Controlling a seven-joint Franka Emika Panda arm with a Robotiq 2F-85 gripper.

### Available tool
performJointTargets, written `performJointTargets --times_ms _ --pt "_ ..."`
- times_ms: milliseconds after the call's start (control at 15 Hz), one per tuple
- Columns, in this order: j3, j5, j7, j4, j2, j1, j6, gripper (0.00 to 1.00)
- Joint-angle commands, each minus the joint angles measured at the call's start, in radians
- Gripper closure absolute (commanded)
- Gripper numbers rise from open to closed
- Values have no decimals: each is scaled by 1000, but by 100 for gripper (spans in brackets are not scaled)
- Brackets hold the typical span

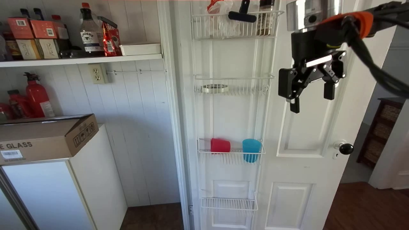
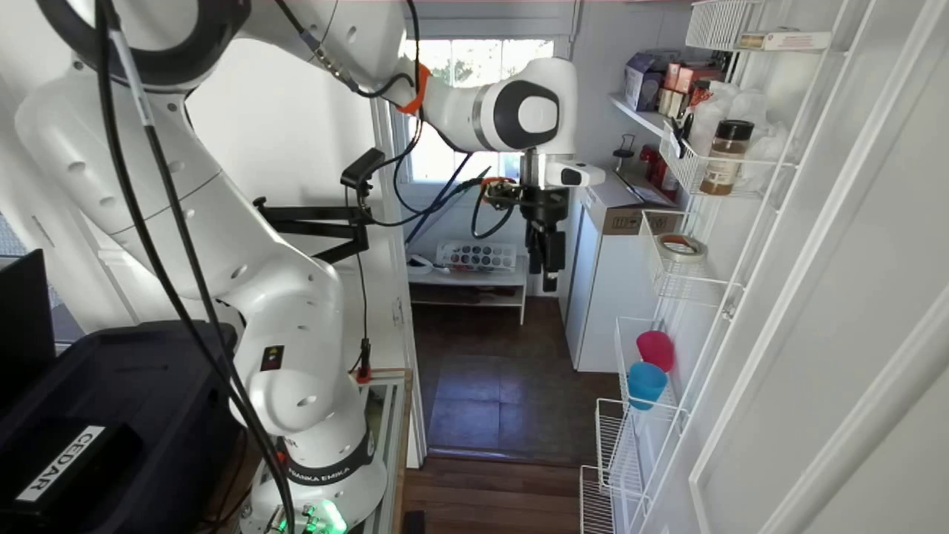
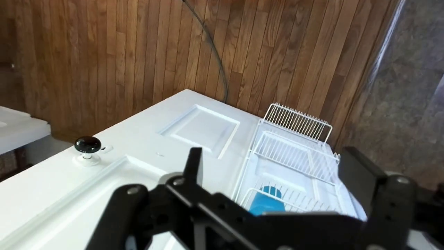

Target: Place the pink cup upright

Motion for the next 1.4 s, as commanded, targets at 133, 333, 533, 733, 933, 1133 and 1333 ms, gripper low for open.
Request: performJointTargets --times_ms 133,333,533,733,933,1133,1333 --pt "91 -244 286 -46 112 -24 201 0" --pt "51 -257 299 -47 121 18 199 0" --pt "49 -298 354 -46 172 21 231 0" --pt "48 -299 355 -44 175 20 231 0" --pt "48 -299 356 -43 175 20 231 0" --pt "64 -349 401 8 255 21 239 0" --pt "67 -428 466 61 346 32 246 0"
